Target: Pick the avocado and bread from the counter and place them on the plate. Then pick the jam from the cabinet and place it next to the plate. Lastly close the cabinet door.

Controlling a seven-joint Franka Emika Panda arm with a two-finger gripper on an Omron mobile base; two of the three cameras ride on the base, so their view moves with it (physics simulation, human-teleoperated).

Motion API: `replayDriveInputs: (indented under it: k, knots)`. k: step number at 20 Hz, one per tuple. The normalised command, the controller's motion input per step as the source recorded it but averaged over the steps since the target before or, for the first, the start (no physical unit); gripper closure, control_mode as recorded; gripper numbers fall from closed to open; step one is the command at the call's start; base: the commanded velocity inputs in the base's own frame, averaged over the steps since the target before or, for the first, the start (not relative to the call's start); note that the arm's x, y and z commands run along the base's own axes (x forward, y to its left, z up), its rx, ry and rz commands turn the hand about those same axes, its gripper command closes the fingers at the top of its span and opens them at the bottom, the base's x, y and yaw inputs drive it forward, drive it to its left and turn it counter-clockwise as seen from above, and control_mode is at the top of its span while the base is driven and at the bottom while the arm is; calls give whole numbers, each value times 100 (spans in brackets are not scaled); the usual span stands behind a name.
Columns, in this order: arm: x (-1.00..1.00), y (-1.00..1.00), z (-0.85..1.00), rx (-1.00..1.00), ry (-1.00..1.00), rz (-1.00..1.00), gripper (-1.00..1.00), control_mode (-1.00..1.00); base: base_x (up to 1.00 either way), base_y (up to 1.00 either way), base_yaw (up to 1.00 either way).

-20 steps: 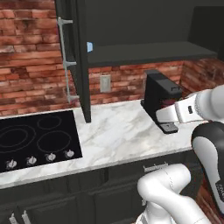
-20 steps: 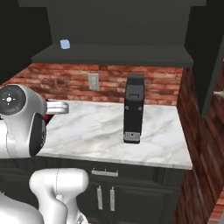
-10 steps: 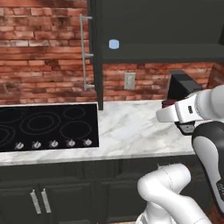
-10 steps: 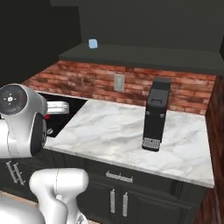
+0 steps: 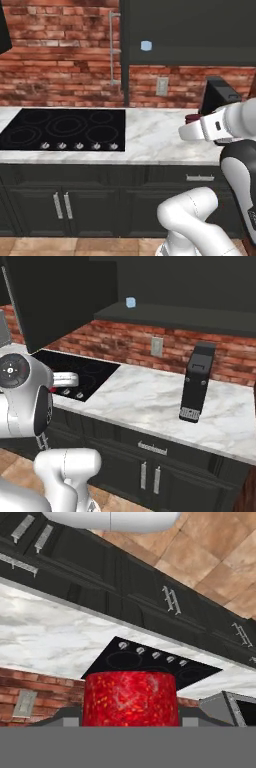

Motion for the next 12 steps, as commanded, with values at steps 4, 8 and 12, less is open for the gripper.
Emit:
replayDriveInputs:
  k: [4,8,12]
  knots:
    - [0,0,0,0,0,0,100,100,-5,43,30]
    - [0,0,0,0,0,0,100,100,0,45,34]
    - [0,0,0,0,0,0,100,100,-8,46,33]
